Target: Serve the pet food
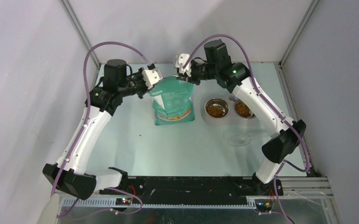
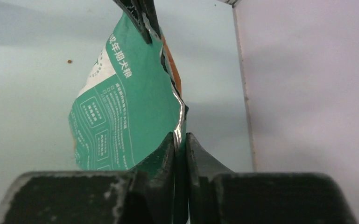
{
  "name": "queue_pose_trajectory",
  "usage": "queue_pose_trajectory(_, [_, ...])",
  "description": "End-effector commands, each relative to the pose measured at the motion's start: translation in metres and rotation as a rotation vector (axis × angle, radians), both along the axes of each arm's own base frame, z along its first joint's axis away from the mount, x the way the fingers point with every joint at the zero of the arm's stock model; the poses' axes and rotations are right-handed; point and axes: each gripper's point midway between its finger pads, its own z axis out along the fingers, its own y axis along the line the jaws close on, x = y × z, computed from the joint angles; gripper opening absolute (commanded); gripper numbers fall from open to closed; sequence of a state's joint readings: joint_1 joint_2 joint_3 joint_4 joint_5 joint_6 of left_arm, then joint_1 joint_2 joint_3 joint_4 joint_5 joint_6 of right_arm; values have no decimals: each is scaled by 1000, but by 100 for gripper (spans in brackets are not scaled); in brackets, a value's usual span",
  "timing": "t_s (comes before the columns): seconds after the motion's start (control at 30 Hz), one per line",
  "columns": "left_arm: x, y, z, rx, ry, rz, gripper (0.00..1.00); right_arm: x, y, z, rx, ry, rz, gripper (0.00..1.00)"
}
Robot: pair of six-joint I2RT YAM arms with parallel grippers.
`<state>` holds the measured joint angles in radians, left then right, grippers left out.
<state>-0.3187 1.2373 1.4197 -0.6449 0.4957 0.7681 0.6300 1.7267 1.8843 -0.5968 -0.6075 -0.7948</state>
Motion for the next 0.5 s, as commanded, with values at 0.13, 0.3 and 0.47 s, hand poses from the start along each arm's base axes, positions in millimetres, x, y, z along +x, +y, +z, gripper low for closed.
queue_pose_trajectory(0.13, [9,23,20,16,-69,106,0,10,-44,-10,-101,83,-63,3])
queue_pose_trajectory(0.3, [15,23,21,6,-66,121,1,17,-58,-8,-100,101,-100,13])
queue_pose_trajectory(0.47, [20,25,21,10,-63,143,9,15,-59,-7,-94,106,-85,1])
